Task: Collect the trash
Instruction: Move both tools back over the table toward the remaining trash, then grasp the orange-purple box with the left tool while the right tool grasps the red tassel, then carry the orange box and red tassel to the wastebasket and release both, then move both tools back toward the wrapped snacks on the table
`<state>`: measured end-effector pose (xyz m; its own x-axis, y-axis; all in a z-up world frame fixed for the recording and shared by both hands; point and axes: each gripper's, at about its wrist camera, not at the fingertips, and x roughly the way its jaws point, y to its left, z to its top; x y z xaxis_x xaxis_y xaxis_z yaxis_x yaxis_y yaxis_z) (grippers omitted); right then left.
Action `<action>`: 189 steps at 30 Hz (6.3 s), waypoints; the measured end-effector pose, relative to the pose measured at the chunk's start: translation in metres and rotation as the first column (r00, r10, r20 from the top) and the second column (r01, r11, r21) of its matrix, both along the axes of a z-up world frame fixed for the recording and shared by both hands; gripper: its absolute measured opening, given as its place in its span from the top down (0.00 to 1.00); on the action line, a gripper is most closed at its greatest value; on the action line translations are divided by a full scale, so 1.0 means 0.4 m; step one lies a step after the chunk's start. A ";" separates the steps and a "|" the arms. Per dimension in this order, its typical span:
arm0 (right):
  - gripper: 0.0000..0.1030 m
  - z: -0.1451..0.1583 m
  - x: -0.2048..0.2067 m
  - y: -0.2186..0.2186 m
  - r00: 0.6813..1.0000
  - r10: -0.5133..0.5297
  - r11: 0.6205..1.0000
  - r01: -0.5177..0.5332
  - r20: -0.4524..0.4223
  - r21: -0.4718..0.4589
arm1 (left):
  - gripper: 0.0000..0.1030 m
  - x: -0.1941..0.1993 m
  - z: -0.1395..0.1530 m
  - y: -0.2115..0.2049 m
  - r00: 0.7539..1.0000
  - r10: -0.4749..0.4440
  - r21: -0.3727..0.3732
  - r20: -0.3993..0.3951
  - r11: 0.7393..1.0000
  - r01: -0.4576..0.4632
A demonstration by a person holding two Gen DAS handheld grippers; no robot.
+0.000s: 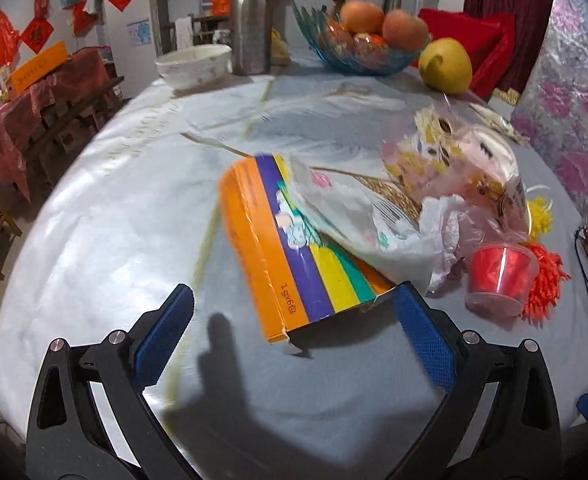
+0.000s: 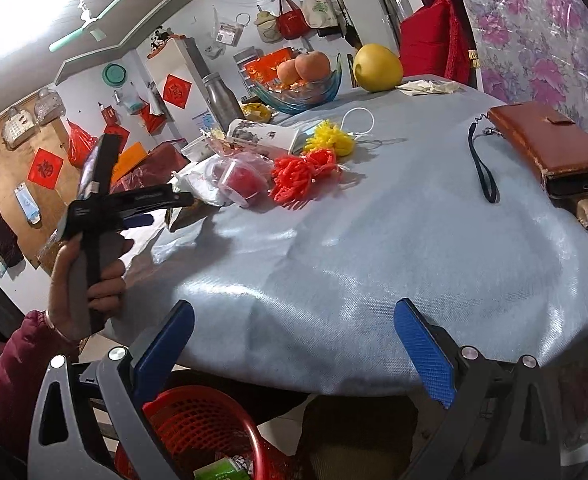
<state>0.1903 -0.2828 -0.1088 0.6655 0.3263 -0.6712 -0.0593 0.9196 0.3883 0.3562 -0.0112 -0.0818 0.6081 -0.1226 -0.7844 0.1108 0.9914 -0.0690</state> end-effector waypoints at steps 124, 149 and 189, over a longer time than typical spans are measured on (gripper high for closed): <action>0.77 0.544 -0.396 0.238 0.860 0.261 0.957 -0.171 0.438 -0.233 | 0.51 -0.953 0.494 0.094 0.795 -0.100 -0.153 0.599 0.960 0.236; 0.62 0.059 -0.346 0.357 0.922 0.365 0.890 -0.386 -0.127 -0.243 | 0.51 -0.859 0.170 0.142 0.959 -0.102 -0.196 0.266 0.968 0.157; 0.55 0.190 -0.361 0.277 0.962 0.268 0.901 -0.232 0.050 -0.367 | 0.10 -0.849 0.069 0.054 0.973 -0.189 -0.045 0.133 0.980 0.196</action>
<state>0.0458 -0.1719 -0.0329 0.6606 0.2431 -0.7103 -0.3258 0.9452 0.0204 0.0168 0.0104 -0.0542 0.6628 -0.2896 -0.6906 0.3108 0.9454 -0.0982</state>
